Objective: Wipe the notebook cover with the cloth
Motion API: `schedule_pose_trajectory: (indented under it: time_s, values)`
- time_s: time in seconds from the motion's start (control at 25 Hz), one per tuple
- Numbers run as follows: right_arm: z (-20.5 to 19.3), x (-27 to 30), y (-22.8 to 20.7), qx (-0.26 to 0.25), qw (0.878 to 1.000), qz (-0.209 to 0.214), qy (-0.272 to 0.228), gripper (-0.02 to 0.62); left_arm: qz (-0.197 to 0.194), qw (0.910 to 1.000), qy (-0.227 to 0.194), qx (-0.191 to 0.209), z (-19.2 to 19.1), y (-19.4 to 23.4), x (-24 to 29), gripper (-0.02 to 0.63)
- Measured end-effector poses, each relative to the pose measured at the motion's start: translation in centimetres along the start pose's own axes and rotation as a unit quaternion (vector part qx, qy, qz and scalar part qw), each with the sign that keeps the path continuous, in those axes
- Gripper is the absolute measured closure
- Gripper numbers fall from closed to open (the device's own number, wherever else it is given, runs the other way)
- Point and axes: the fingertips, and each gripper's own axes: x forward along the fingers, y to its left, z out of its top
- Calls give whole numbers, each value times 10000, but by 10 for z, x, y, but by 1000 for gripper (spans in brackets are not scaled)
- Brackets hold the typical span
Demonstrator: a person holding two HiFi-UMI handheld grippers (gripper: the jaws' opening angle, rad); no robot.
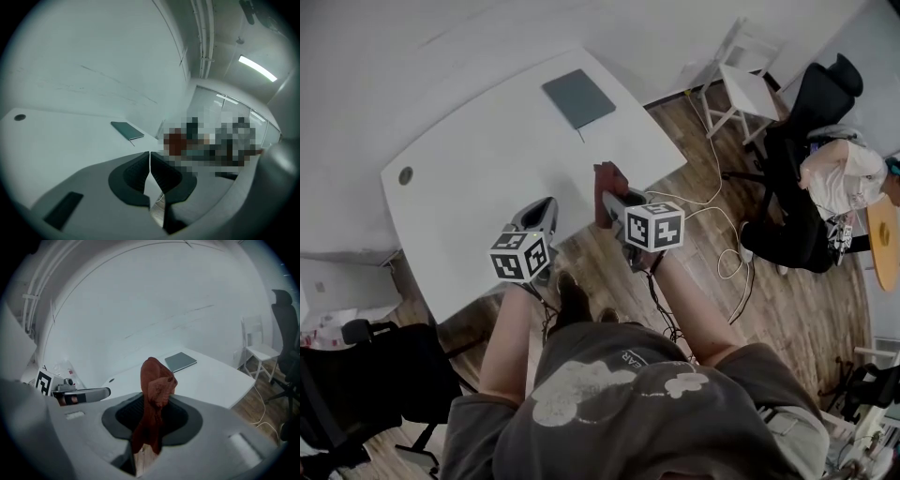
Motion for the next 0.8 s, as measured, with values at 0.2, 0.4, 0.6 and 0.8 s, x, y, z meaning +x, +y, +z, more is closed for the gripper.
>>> schedule_pose_trajectory:
  time_s: [0.2,0.4,0.6,0.8]
  values:
    - [-7,-20,8,-91,9999,89,-39,491,71,9999,-93,31,-5,-17,-16,606]
    - [-17,-38,16,-147,9997,176,-46,491,135,9998,-146,44,-13,-31,-30,606]
    - [-28,-56,23,-194,9996,198,-73,491,126,9996,-237,73,-18,-45,-43,606]
    - [-34,-72,26,-232,9995,207,-111,491,94,9995,-281,100,-23,-63,-49,606]
